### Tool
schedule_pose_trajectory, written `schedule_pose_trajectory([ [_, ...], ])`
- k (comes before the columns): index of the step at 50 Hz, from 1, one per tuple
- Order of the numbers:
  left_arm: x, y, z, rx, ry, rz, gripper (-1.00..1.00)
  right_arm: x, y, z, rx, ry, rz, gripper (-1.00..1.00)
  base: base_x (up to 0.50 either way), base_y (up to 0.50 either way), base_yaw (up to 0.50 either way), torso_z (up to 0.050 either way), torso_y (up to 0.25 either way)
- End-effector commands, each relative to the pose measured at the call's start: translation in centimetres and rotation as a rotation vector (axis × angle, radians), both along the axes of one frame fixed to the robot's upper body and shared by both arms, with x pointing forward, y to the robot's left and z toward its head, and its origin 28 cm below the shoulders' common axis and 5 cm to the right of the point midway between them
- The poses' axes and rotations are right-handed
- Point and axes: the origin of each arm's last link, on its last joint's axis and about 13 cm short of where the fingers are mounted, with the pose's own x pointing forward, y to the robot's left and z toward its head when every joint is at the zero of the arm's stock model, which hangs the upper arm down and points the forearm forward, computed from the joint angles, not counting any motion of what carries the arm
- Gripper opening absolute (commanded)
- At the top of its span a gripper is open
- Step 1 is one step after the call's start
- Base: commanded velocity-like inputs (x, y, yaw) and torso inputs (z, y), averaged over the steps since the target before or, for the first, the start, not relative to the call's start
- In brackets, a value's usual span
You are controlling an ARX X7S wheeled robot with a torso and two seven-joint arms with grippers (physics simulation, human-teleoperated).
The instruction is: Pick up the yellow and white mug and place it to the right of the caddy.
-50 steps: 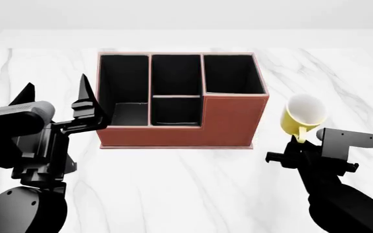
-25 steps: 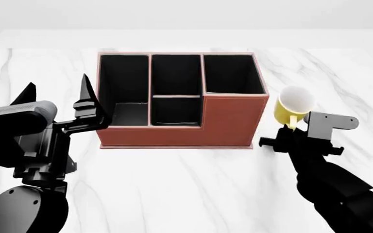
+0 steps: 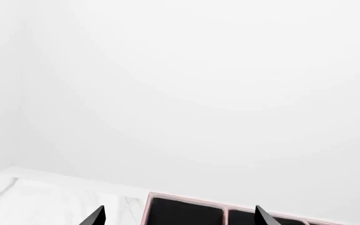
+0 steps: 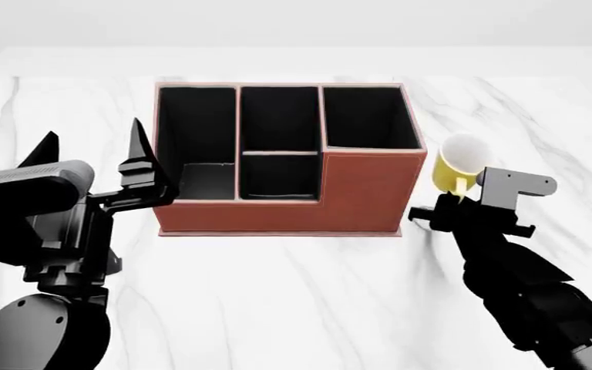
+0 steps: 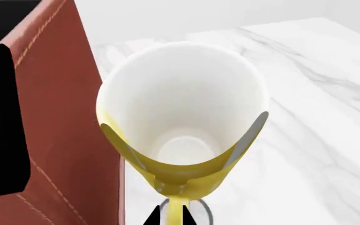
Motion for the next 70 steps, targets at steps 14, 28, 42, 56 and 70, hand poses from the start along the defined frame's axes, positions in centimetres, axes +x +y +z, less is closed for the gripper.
schedule_pose_trajectory([
  [14, 0.2, 0.0, -0.1, 0.001, 0.004, 0.003, 1.0, 1.7, -0.2, -1.4, -0.002, 0.034, -0.003, -1.0, 0.0, 0.0, 0.0, 0.001, 0.001],
  [28, 0.2, 0.0, -0.1, 0.001, 0.005, 0.003, 1.0, 1.5, -0.1, -2.3, -0.002, 0.058, 0.003, -1.0, 0.0, 0.0, 0.0, 0.0, 0.001],
  [42, 0.2, 0.0, -0.1, 0.001, 0.004, 0.003, 1.0, 1.4, 0.0, -2.6, -0.003, 0.064, 0.013, -1.0, 0.0, 0.0, 0.0, 0.0, 0.0],
  [56, 0.1, 0.1, -0.1, 0.0, 0.002, 0.004, 1.0, 1.4, 0.3, -3.2, -0.01, 0.096, 0.036, -1.0, 0.0, 0.0, 0.0, 0.0, 0.001],
  [70, 0.1, 0.1, 0.0, -0.001, 0.001, 0.004, 1.0, 1.5, 0.4, -3.6, -0.006, 0.109, 0.042, -1.0, 0.0, 0.0, 0.0, 0.0, 0.001],
])
